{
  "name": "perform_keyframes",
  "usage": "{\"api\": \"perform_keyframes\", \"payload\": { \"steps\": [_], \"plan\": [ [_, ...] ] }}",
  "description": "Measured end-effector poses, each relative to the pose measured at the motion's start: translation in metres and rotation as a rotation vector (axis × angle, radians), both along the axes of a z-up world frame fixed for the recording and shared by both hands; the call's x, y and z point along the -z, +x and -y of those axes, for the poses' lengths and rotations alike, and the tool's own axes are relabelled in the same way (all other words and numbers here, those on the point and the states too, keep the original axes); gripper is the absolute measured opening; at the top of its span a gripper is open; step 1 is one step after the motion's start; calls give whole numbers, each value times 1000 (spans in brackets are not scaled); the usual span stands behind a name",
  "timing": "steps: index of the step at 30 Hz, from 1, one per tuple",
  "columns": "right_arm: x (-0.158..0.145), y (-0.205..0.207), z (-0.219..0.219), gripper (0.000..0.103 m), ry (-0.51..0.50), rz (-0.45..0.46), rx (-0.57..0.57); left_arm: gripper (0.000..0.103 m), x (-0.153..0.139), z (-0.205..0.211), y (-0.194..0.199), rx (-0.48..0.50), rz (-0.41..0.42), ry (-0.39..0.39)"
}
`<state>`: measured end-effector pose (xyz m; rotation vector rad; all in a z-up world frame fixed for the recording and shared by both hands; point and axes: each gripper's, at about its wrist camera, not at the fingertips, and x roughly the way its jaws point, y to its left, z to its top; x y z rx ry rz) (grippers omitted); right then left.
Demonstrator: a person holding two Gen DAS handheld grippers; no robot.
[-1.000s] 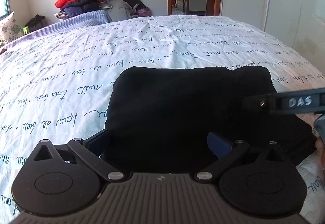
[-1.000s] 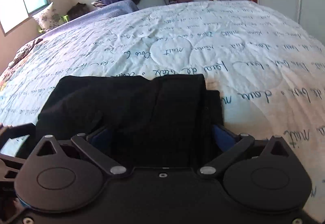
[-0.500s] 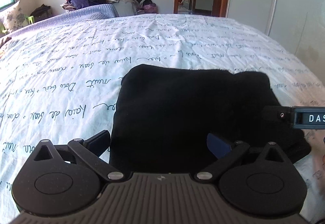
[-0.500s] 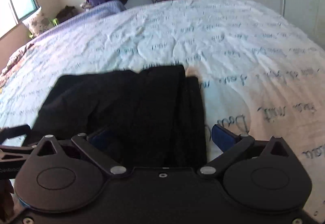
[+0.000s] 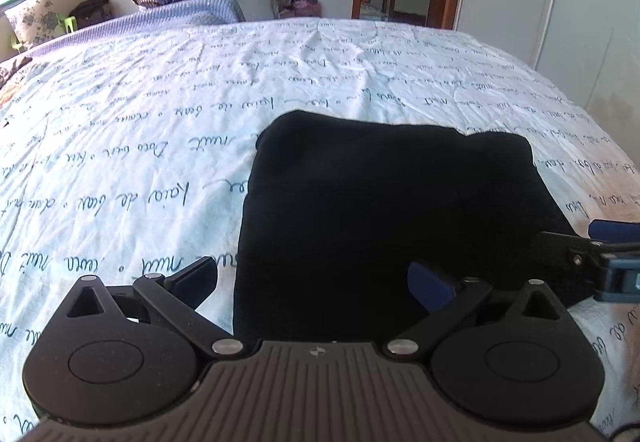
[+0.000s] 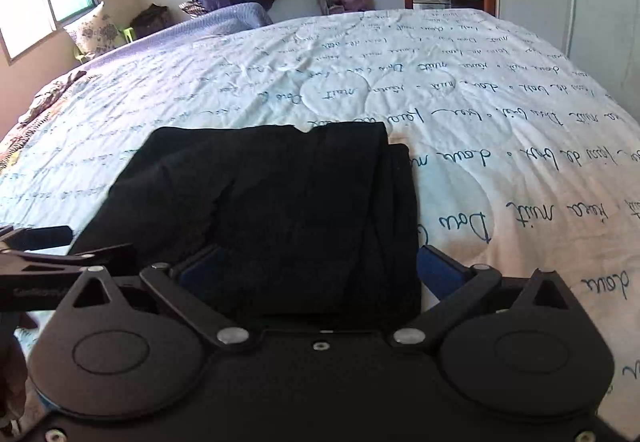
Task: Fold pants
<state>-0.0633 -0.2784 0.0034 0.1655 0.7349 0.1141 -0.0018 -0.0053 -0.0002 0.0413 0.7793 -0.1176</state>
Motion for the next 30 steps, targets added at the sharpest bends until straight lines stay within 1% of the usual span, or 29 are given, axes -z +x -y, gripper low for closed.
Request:
{"api": "perform_keyframes", "payload": {
  "steps": [3, 8, 11, 13, 14, 15, 19, 21, 25, 27, 30],
  "plan": [
    [-1, -14, -3, 103, 15, 8, -21, 102, -1, -3, -6, -13, 6, -19],
    [4, -28, -2, 103, 16, -5, -9, 102, 0, -1, -9, -13, -12, -16],
    [7, -33, 3, 103, 34, -16, 4, 103, 7, -5, -1, -8, -51, -63],
    [8, -36, 7, 103, 60, -23, 12, 103, 15, -13, 6, -40, -101, -131],
    [8, -37, 8, 103, 70, -25, 16, 103, 16, -15, 8, -50, -110, -158],
    [9, -38, 10, 103, 76, -27, 20, 103, 18, -16, 9, -52, -109, -163],
    [13, -36, 10, 103, 82, -45, 28, 103, 19, -6, 9, -21, -63, -100],
    [13, -35, 10, 103, 77, -40, 32, 103, 19, -3, 8, -8, -45, -79],
    [10, -30, 6, 103, 15, -26, 28, 103, 20, -3, 11, 2, -43, -85],
    [10, -28, 7, 103, 18, -30, 25, 103, 20, -1, 14, 12, -41, -80],
    [11, -27, 8, 103, 32, -38, 24, 103, 20, -3, 16, 11, -51, -102]
  ]
}}
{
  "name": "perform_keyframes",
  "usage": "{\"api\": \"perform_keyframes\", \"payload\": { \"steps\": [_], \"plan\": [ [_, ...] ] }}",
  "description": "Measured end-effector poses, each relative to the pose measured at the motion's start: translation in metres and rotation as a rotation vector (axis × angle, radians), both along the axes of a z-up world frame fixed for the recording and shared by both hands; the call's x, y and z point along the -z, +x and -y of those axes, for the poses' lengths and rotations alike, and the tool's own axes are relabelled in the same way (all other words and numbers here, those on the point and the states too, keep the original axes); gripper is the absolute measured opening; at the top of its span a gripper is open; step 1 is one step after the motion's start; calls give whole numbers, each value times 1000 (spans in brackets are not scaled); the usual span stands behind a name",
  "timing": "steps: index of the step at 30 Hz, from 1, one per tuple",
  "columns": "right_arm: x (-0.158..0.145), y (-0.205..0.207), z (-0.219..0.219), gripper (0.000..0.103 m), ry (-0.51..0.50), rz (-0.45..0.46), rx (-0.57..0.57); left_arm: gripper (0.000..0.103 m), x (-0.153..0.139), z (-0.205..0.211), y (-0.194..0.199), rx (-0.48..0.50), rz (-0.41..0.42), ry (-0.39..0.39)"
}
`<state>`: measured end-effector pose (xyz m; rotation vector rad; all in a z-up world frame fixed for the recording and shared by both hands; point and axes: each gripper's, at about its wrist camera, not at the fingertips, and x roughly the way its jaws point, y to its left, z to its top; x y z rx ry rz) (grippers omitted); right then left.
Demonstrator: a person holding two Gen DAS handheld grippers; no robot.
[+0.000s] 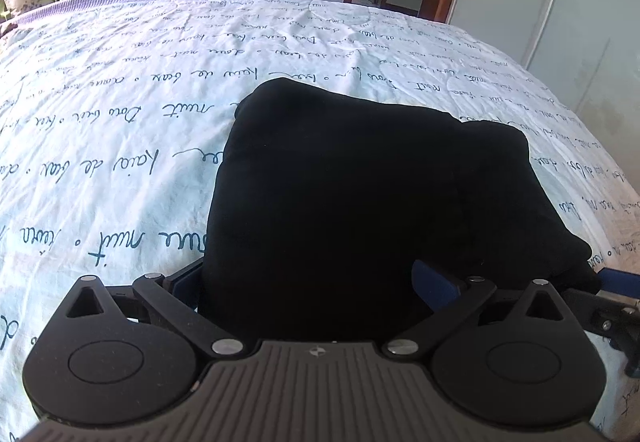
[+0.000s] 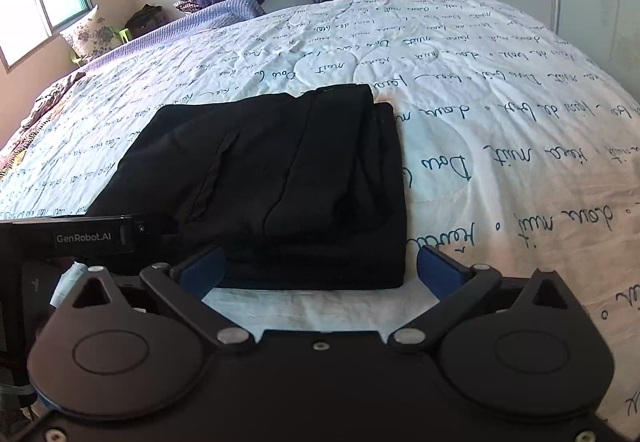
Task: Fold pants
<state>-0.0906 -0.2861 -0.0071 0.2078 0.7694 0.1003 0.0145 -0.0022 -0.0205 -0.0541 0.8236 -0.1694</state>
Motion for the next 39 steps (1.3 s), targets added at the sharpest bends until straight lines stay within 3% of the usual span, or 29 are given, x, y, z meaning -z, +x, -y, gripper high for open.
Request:
{"api": "perform_keyframes", "payload": {
  "steps": [3, 9, 14, 19, 23, 28, 30, 32, 37, 39],
  "plan": [
    [0, 2, -4, 103, -30, -14, -7, 103, -3, -2, 1, -9, -7, -6],
    [-8, 3, -15, 103, -107, -20, -30, 103, -24, 17, -20, 19, 116, 163],
    [-14, -6, -21, 103, -98, -4, -58, 103, -43, 12, -32, -7, 111, 98],
    [-21, -16, -25, 103, -101, 11, -62, 103, -55, 16, -49, -43, 129, 137],
    [-23, -23, -25, 103, -92, 16, -61, 103, -59, 11, -60, -35, 118, 74],
    [-23, -32, -27, 103, -74, 16, -67, 102, -64, 14, -80, -66, 210, 137],
    [-22, -35, -28, 103, -74, 17, -70, 103, -67, 13, -91, -47, 244, 116],
    [-21, -37, -29, 103, -67, 14, -75, 102, -70, 14, -95, -44, 226, 96],
    [-21, -43, -32, 103, -58, 13, -85, 98, -68, 19, -99, -54, 227, 145],
    [-20, -45, -31, 103, -56, 12, -80, 101, -68, 20, -98, -61, 224, 152]
  ]
}}
